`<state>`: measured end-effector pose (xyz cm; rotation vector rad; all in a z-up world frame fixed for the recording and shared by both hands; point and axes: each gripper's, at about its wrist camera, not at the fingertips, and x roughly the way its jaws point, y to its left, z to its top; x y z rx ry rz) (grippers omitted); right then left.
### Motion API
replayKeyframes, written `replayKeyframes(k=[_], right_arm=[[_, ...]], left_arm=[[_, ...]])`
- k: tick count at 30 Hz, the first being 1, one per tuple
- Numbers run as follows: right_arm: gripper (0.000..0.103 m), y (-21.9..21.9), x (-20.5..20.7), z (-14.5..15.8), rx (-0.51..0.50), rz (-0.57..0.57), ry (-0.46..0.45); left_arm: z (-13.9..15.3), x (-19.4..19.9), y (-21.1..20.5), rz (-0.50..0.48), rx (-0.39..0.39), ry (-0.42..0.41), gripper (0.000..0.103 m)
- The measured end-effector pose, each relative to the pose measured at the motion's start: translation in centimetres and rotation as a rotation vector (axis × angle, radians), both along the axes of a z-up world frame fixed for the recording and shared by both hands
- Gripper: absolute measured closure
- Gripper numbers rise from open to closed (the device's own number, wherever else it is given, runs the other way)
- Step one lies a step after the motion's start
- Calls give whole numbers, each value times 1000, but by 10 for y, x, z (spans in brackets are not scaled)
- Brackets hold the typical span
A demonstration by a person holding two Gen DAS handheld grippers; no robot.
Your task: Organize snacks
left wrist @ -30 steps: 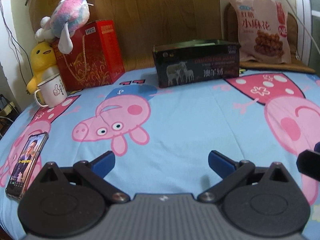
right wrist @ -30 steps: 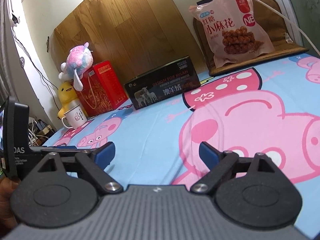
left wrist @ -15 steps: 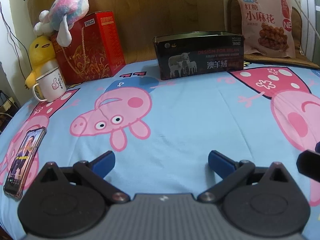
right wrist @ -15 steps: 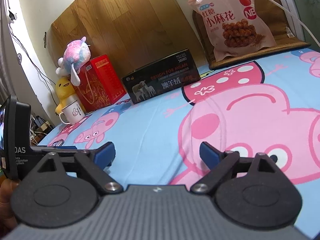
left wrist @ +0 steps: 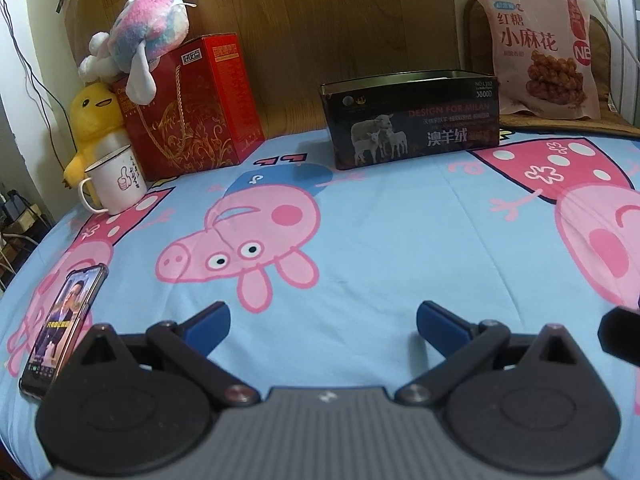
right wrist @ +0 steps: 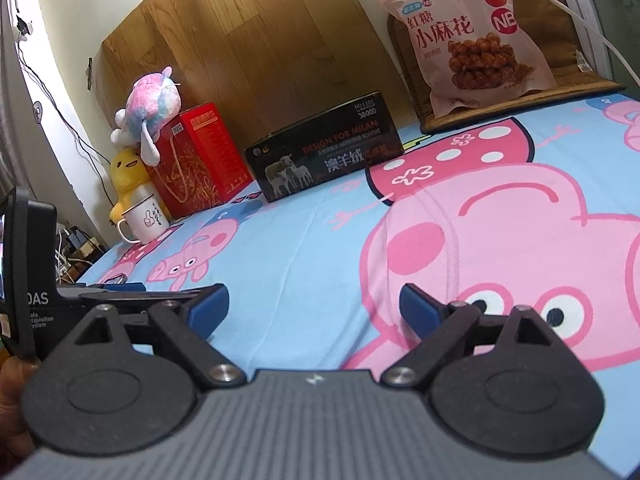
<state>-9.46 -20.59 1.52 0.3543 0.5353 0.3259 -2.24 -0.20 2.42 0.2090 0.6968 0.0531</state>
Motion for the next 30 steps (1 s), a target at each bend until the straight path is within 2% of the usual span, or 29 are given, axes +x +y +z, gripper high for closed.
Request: replayKeyframes(k=[30], right_arm=[[5, -3, -2, -3, 7, -41, 1]], left_arm=[[-3, -3, 0, -28, -27, 23, 0]])
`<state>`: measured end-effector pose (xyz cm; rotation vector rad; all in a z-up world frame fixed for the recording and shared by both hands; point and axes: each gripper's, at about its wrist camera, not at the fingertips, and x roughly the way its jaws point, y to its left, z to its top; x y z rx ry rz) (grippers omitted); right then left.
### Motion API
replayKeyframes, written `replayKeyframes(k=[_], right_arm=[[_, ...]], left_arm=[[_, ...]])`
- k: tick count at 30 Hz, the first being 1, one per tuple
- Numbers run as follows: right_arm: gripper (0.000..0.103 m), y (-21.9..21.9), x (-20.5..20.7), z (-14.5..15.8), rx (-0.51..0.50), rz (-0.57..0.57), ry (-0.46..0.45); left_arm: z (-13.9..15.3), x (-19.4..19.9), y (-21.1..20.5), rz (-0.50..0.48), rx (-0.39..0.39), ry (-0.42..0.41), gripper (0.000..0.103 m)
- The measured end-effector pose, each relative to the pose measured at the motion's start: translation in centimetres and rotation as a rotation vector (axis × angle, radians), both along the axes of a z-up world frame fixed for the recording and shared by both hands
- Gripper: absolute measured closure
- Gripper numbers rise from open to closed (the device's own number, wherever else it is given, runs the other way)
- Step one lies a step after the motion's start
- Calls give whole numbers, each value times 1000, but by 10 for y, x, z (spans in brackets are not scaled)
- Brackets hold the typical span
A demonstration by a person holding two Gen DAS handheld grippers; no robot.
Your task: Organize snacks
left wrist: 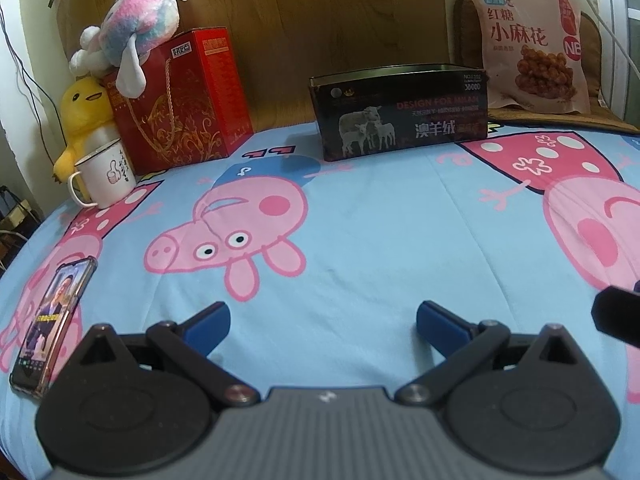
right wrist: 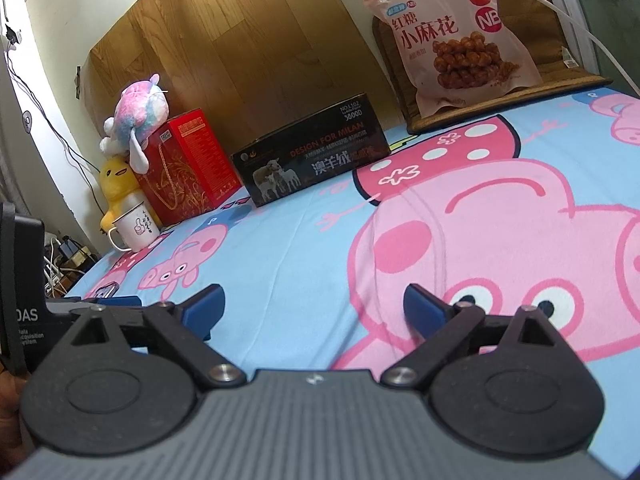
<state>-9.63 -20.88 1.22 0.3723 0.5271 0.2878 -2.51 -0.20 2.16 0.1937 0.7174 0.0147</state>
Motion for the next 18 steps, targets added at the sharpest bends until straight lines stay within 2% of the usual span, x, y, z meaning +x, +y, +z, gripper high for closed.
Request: replayKeyframes(k=[18], right_arm=[[3, 1, 0, 0, 0, -1, 0]], left_arm=[[-1, 0, 0, -6, -8, 6, 0]])
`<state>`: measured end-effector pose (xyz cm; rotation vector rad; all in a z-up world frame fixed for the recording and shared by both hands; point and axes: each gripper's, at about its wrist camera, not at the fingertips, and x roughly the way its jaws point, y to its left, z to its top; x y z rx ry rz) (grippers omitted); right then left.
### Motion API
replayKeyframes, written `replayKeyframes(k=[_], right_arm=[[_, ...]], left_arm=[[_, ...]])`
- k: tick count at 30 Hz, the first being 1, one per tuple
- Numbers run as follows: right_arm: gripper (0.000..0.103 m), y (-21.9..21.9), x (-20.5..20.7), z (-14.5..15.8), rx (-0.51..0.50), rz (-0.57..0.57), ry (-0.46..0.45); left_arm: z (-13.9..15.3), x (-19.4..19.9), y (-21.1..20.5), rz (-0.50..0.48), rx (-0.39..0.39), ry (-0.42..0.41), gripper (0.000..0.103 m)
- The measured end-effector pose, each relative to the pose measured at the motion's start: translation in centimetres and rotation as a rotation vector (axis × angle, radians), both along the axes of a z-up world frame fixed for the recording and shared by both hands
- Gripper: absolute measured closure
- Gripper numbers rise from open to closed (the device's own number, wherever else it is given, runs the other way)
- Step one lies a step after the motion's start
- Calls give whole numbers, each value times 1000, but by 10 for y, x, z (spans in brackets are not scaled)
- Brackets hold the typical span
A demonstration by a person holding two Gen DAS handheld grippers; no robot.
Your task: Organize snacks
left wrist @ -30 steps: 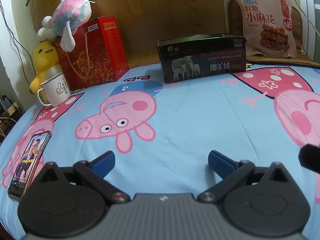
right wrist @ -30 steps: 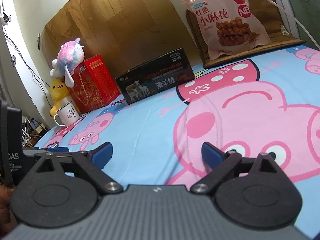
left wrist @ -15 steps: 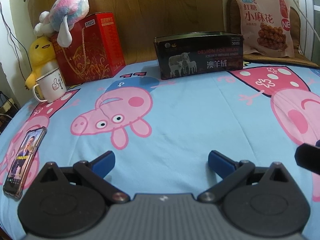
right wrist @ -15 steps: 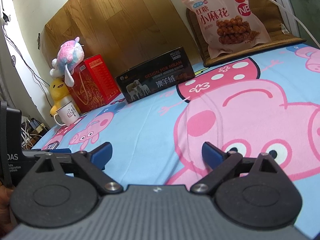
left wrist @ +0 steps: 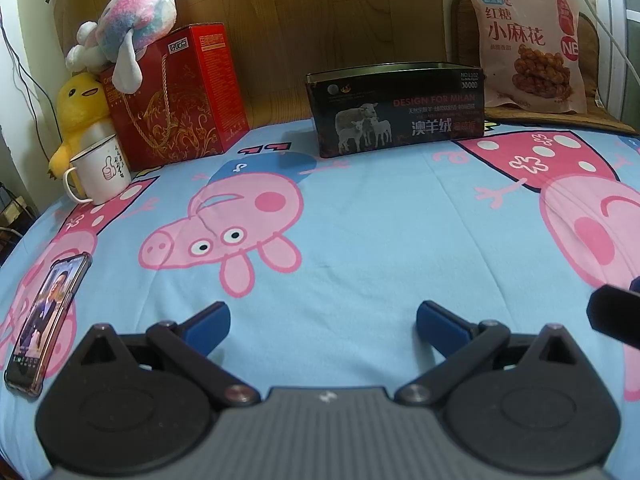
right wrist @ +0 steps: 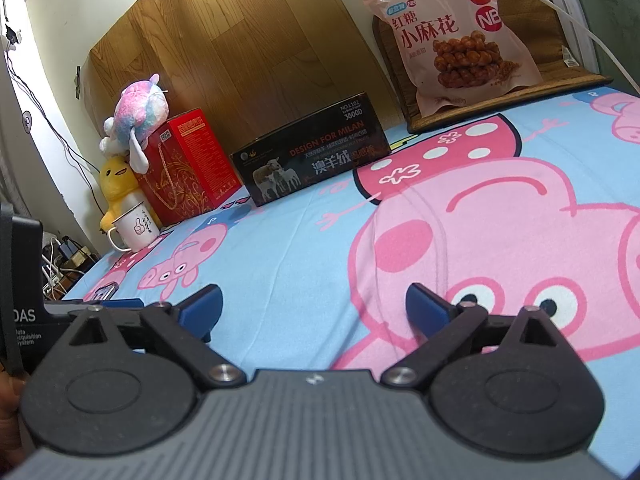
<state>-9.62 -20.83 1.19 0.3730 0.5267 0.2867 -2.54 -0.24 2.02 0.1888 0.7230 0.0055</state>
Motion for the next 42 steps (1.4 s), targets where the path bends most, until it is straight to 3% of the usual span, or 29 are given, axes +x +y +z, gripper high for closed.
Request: replayKeyframes(k=[13, 18, 42], right_arm=[[0, 1, 1, -2, 17, 12, 1], [0, 1, 0, -2, 21, 12, 1], [0, 4, 3, -2, 6, 12, -3]], left_arm=[[-1, 1, 7, 12, -51, 17, 0], [-3, 7, 24, 34, -166, 61, 0], [-2, 2, 21, 42, -159, 86, 0]])
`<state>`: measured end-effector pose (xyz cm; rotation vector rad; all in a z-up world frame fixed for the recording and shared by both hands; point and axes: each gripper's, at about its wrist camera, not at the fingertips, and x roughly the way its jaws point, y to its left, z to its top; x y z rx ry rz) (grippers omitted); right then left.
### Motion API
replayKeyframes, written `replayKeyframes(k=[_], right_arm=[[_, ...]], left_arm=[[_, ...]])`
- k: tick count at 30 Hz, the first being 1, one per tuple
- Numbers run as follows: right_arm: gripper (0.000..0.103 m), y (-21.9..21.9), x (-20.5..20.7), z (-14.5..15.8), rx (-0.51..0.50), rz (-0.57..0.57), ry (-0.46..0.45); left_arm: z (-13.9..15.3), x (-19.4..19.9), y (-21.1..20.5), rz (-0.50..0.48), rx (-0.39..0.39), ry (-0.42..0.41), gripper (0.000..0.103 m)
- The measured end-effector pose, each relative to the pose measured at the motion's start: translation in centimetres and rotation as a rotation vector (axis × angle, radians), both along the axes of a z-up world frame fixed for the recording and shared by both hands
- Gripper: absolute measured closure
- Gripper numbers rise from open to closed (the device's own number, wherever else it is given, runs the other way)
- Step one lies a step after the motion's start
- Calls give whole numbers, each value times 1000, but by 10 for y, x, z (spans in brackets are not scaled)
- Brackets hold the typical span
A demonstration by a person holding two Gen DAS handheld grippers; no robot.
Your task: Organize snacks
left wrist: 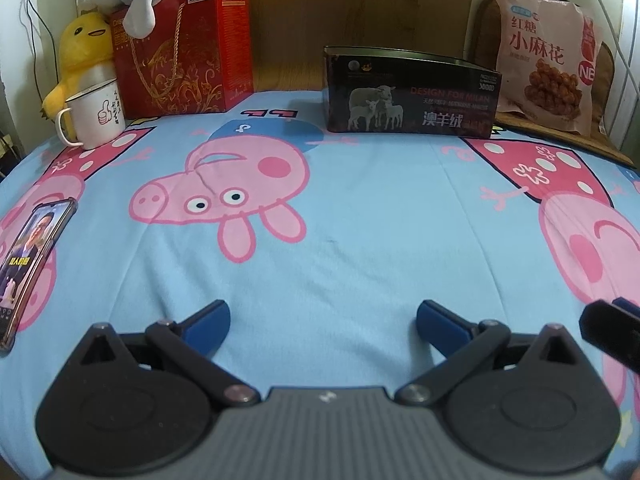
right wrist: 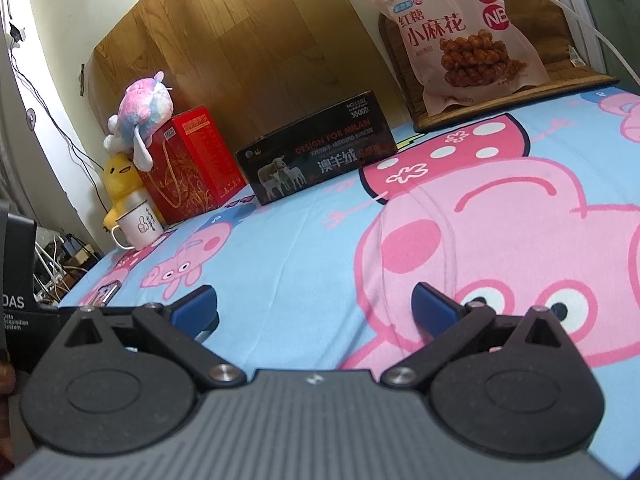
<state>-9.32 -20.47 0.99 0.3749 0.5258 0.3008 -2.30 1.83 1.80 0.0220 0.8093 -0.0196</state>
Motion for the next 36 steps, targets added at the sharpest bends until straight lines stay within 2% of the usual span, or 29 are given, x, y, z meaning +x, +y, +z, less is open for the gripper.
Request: replayKeyframes(k=[22, 36], right_arm=[[0, -4, 0, -1, 24, 6, -5], [0, -4, 0, -2, 24, 7, -5]], left_arm=[[2, -2, -1, -22, 14, 12, 0], [9, -7, -6, -28, 105, -43, 0]])
